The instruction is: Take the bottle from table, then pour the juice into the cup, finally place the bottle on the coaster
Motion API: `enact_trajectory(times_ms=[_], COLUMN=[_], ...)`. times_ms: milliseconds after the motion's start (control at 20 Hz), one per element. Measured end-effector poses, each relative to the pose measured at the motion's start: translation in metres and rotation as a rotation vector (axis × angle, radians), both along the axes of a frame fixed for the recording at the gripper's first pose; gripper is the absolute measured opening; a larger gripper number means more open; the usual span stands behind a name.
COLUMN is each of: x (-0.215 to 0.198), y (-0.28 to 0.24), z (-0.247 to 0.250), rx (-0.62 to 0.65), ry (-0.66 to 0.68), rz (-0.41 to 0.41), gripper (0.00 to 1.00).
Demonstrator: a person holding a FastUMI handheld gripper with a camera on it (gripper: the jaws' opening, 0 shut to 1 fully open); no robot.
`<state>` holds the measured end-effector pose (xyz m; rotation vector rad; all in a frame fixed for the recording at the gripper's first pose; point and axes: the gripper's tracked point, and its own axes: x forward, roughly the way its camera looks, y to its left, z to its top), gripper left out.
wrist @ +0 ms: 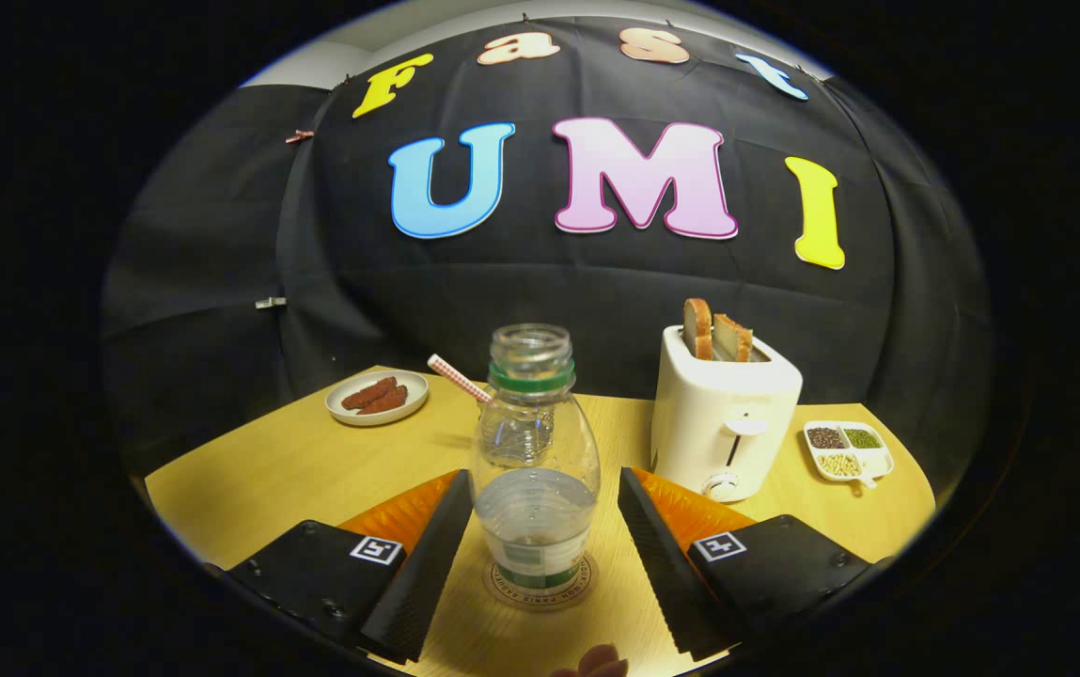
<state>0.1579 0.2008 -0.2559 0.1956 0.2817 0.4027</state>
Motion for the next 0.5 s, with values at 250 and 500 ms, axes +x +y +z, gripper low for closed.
enact_trajectory(times_ms=[250, 500], x=[-0.036, -0.064], y=[-0.030, -0.067], z=[0.053, 0.124], rx=[0.024, -0.005], ry=[-0.018, -0.090], rz=[-0.006, -0.032], gripper=[0.96, 0.95])
